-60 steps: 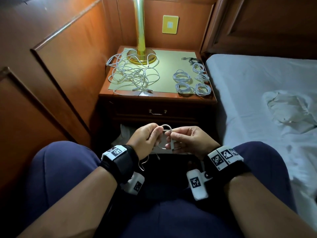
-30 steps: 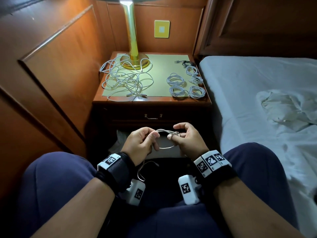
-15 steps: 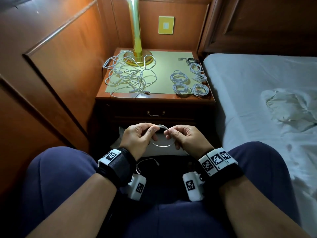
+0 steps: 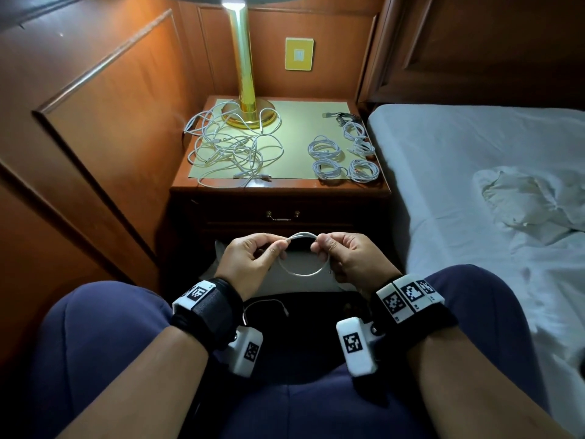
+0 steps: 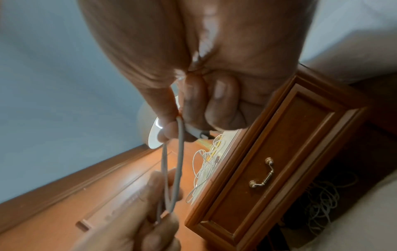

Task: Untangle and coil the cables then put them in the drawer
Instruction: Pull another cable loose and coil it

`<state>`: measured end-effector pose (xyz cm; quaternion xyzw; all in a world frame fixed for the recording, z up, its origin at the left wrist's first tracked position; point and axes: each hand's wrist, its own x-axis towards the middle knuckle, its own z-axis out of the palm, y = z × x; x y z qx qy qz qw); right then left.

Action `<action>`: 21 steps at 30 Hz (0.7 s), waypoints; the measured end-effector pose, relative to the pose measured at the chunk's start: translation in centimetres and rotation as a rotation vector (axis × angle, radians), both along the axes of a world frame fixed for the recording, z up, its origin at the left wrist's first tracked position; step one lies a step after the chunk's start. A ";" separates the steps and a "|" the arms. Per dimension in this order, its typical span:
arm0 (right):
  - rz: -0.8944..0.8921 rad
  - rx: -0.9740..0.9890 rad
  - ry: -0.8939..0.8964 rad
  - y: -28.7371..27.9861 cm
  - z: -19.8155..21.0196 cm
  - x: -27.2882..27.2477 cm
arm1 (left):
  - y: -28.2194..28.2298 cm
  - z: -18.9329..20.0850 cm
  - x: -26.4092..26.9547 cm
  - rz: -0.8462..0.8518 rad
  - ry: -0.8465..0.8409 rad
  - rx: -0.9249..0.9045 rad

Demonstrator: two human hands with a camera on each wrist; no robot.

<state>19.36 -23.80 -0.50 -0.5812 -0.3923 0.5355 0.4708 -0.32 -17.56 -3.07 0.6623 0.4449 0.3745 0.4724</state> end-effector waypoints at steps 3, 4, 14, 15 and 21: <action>-0.098 0.027 0.154 0.0 0.6 0.7 | 0.8 -0.1 -0.7 0.039 0.063 0.057; -0.139 0.036 0.190 0.0 0.9 1.0 | 1.1 0.0 -1.1 0.062 0.081 0.080; -0.444 0.128 0.272 -0.1 2.1 4.4 | 3.8 0.3 -4.4 0.431 0.256 0.261; -0.446 0.138 0.252 -0.1 2.1 4.2 | 3.6 0.2 -4.3 0.410 0.284 0.276; -0.358 0.194 0.088 -0.1 1.4 2.9 | 2.1 -0.3 -2.8 0.122 0.323 0.379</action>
